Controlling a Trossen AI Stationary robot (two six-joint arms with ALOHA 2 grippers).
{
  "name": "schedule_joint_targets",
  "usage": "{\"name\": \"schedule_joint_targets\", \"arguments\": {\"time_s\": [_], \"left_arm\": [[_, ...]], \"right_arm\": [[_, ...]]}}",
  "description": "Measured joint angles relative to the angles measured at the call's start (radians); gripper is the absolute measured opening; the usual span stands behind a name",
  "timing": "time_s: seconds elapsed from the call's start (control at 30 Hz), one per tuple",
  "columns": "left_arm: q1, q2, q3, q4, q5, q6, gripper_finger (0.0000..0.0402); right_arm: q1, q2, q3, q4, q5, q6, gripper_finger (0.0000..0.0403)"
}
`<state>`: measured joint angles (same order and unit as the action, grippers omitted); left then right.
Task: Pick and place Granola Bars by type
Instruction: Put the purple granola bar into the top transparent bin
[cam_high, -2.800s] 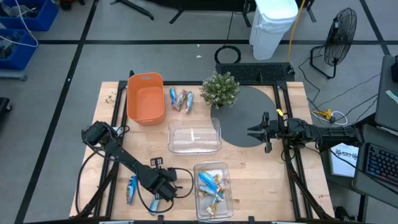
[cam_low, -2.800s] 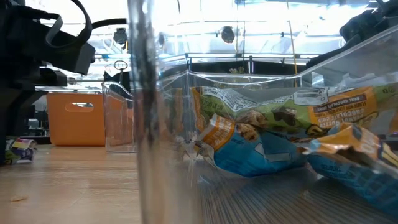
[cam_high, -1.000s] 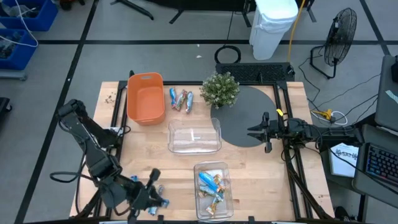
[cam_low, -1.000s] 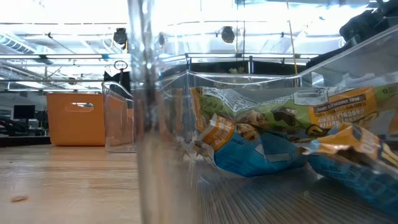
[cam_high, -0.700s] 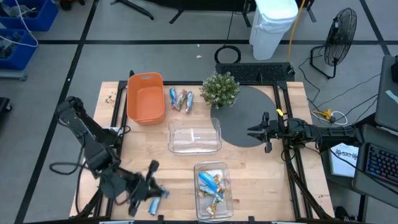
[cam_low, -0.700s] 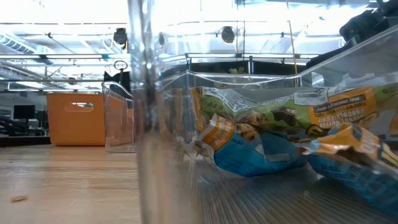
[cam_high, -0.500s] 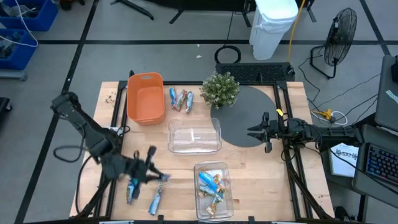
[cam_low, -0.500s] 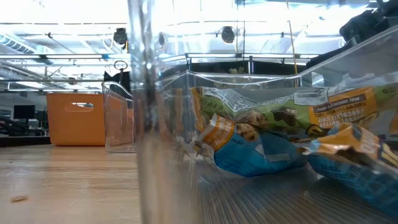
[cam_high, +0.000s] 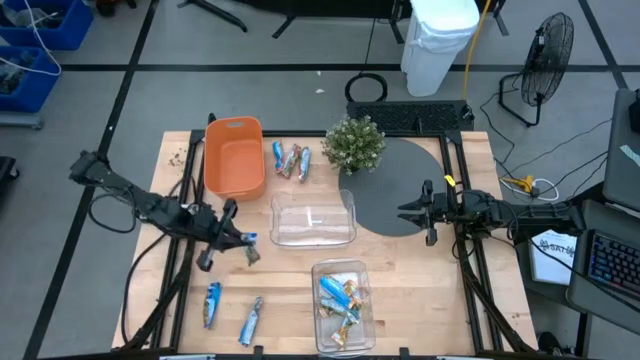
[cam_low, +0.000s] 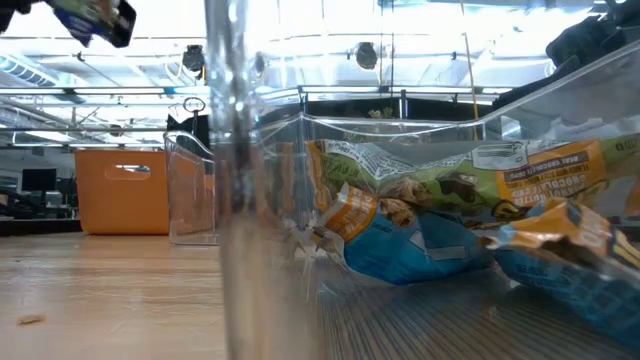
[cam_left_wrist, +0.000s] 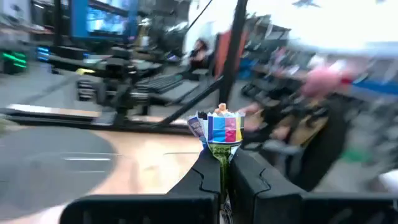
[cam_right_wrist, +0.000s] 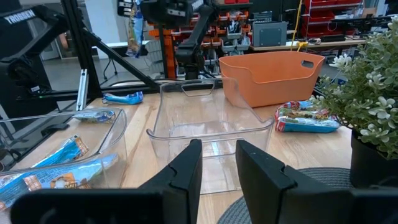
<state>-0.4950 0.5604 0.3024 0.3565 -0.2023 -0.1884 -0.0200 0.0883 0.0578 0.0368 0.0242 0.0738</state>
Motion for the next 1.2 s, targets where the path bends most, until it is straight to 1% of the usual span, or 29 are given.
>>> {"name": "schedule_joint_targets", "arguments": {"time_s": [0.07,0.13,0.2,0.3,0.37,0.47,0.63,0.7,0.8,0.87,0.93,1.0,1.1,1.2], "left_arm": [[0.019,-0.036,-0.037,0.046,0.098,-0.069,0.001],[0.033,-0.057,-0.055,0.056,0.219,-0.132,0.001],[0.039,-0.061,-0.063,0.056,0.315,-0.203,0.001],[0.039,-0.055,-0.064,0.044,0.417,-0.293,0.0011],[0.039,-0.049,-0.065,0.03,0.475,-0.322,0.0014],[0.038,-0.05,-0.065,0.023,0.533,-0.323,0.0018],[0.038,-0.05,-0.065,0.018,0.534,-0.301,0.0009],[0.038,-0.05,-0.065,0.013,0.52,-0.292,0.001],[0.038,-0.05,-0.065,0.013,0.505,-0.287,0.0022],[0.038,-0.05,-0.065,0.012,0.467,-0.265,0.0023],[0.038,-0.05,-0.065,0.008,0.387,-0.225,0.0012],[0.038,-0.05,-0.065,-0.006,0.274,-0.172,0.0009],[0.039,-0.043,-0.065,-0.024,0.082,-0.042,0.0012],[0.039,-0.016,-0.065,-0.018,-0.039,0.089,0.0009]], "right_arm": [[0.0,0.0,0.0,0.0,0.0,0.0,0.0089],[0.0,0.0,0.0,0.0,0.0,0.0,0.0089],[0.0,0.0,0.0,0.0,0.0,0.0,0.0089],[0.0,0.0,0.0,0.0,0.0,0.0,0.0089],[0.0,0.0,0.0,0.0,0.0,0.0,0.0089],[0.0,0.0,0.0,0.0,0.0,0.0,0.0089],[0.0,0.0,0.0,0.0,0.0,0.0,0.0089],[0.0,0.0,0.0,0.0,0.0,0.0,0.0089],[0.0,0.0,0.0,0.0,0.0,0.0,0.0089],[0.0,0.0,0.0,0.0,0.0,0.0,0.0089],[0.0,0.0,0.0,0.0,0.0,0.0,0.0089],[0.0,0.0,0.0,0.0,0.0,0.0,0.0089],[0.0,0.0,0.0,0.0,0.0,0.0,0.0089],[0.0,0.0,0.0,0.0,0.0,0.0,0.0089]]}}
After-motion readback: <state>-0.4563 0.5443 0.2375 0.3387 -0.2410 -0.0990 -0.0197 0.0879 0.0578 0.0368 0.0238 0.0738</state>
